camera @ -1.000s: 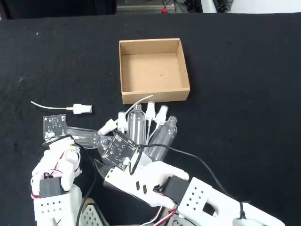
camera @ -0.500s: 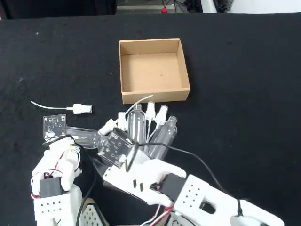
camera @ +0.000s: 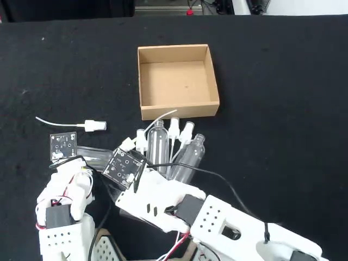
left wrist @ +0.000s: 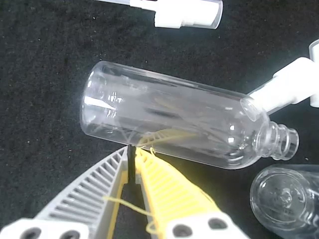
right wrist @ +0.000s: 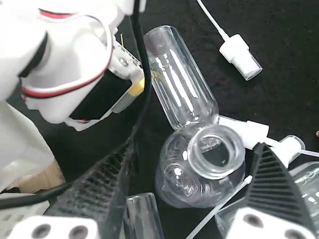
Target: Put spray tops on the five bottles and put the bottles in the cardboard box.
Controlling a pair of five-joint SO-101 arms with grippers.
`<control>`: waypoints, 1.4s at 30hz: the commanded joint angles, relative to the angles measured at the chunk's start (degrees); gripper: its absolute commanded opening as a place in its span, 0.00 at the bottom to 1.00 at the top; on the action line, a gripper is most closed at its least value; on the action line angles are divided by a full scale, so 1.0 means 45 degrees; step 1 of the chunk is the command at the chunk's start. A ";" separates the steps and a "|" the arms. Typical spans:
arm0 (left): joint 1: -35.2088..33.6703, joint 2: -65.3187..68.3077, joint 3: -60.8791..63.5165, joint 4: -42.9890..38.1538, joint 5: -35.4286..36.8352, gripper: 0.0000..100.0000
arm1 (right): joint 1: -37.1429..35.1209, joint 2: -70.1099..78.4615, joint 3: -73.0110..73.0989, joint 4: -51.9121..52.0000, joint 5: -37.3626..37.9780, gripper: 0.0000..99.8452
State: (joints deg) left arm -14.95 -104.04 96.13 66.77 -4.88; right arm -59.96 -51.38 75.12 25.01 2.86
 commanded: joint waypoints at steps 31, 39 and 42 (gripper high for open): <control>0.0049 -0.0117 0.0264 0.0059 -0.0098 0.03 | 0.0234 -0.1709 0.0127 0.0137 0.0039 0.26; 0.0049 -0.0117 0.0264 0.0059 -0.0098 0.03 | 0.0234 -0.1709 0.0127 0.0156 0.0059 0.22; 0.0049 -0.0117 0.0264 0.0059 -0.0098 0.03 | 0.0234 -0.1709 0.0147 0.0156 0.0059 0.22</control>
State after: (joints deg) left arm -14.95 -104.04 96.13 66.77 -4.88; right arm -59.87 -57.19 76.09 27.30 2.86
